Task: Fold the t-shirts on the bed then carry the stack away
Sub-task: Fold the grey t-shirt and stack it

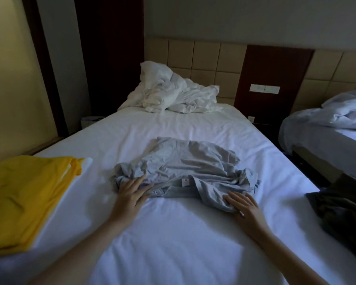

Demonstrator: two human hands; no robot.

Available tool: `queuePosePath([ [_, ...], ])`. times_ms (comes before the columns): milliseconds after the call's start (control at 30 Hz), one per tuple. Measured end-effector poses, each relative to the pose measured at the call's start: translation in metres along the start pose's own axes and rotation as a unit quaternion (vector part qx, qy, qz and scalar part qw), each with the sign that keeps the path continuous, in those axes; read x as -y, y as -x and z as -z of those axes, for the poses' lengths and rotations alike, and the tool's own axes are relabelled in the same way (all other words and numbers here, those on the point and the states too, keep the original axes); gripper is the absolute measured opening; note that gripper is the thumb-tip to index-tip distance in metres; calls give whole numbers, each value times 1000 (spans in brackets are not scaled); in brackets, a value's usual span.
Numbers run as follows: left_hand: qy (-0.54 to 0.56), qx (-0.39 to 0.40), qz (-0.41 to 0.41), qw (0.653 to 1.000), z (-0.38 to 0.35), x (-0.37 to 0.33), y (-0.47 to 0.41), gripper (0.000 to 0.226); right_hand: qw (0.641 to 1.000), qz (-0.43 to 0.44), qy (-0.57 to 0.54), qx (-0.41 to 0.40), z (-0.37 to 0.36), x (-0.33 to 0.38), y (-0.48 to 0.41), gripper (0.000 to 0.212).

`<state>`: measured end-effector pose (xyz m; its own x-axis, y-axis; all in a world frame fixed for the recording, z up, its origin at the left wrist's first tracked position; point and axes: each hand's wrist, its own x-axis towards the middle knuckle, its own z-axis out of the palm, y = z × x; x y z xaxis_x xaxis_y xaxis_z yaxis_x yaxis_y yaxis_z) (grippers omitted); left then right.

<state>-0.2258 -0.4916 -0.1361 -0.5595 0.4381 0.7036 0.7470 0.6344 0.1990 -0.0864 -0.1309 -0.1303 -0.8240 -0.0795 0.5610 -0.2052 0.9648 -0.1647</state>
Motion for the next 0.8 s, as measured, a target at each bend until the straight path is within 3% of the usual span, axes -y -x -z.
queuePosePath([
  [100, 72, -35, 3, 997, 19, -7, 20, 60, 998, 36, -39, 18, 23, 0, 19, 39],
  [167, 91, -38, -8, 995, 38, -11, 30, 44, 996, 37, -55, 51, 44, 2, 33, 32],
  [267, 151, 9, -31, 988, 68, -21, 34, 27, 982, -62, -72, 163, 90, 7, 42, 18],
  [367, 198, 60, -35, 978, 84, -38, 37, 48, 951, -148, -149, 225, 122, 3, 50, 59],
  [400, 213, 77, -9, 974, 89, -43, 38, 58, 941, -157, -179, 242, 129, 6, 55, 54],
  [467, 225, 134, 45, 964, 93, -48, 45, 67, 934, -173, -196, 244, 144, 29, 68, 19],
  [567, 200, 254, 57, 944, 93, -55, 66, 29, 940, -126, -113, 298, 137, 40, 106, 33],
  [600, 183, 270, 50, 944, 94, -58, 74, 32, 943, -102, -61, 312, 135, 50, 116, 32],
  [700, 185, 229, 47, 954, 95, -56, 96, 67, 959, -95, -27, 265, 128, 78, 134, 48],
  [733, 195, 206, 55, 957, 98, -59, 96, 63, 963, -98, -29, 248, 126, 85, 139, 54],
  [800, 210, 186, 87, 956, 102, -64, 94, 32, 956, -103, 14, 274, 121, 95, 148, 59],
])
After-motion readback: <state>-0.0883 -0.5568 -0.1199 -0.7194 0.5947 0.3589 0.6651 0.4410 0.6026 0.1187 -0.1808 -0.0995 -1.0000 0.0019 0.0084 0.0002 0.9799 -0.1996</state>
